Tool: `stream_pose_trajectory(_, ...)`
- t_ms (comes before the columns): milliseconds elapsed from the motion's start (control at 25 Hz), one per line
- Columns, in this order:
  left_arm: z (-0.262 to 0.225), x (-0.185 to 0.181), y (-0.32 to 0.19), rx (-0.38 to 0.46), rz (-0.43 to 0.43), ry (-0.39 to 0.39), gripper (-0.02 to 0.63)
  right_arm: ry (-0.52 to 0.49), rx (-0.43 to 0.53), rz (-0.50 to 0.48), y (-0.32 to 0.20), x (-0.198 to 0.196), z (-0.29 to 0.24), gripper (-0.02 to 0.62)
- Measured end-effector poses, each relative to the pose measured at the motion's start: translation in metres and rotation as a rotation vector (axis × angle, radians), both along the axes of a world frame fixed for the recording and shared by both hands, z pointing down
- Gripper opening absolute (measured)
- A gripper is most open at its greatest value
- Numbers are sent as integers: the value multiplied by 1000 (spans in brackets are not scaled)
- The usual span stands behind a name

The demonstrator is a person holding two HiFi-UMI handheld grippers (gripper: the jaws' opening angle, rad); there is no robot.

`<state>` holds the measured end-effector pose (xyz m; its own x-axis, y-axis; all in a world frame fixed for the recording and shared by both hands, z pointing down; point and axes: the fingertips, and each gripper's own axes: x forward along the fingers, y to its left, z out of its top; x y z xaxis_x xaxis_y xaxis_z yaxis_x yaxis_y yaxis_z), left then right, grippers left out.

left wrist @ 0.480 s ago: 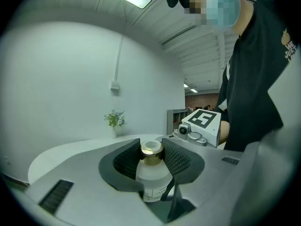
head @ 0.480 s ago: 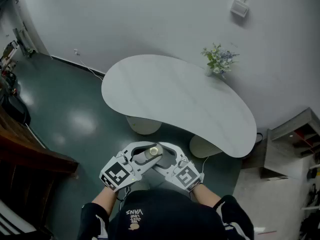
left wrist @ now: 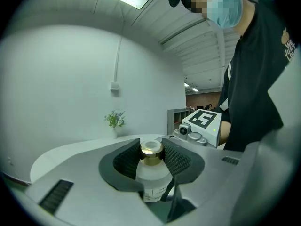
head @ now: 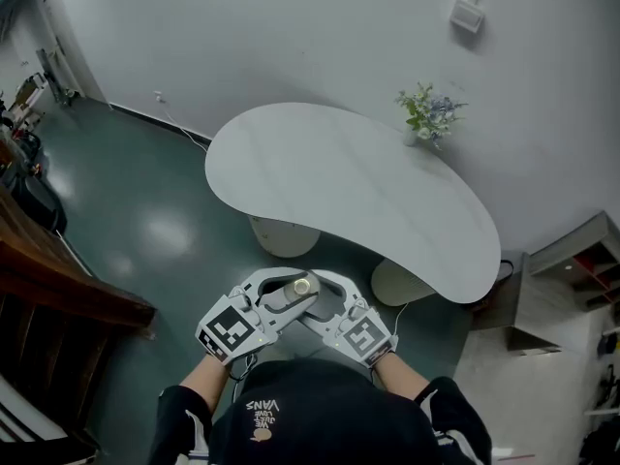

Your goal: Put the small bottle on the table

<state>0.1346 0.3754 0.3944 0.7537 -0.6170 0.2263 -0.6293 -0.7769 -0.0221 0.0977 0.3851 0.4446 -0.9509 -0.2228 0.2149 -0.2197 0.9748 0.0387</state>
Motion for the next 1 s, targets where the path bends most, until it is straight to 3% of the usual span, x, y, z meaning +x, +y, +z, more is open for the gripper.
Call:
stream_pose_trajectory(320,2,-27,-28,-17,28,4,160,-8,-21,21,-28,-27,2,279)
stream_pose_trajectory(1000,2,-132,-117,-19,170,-20,161,-21,-27,167,-122,-135,3,279)
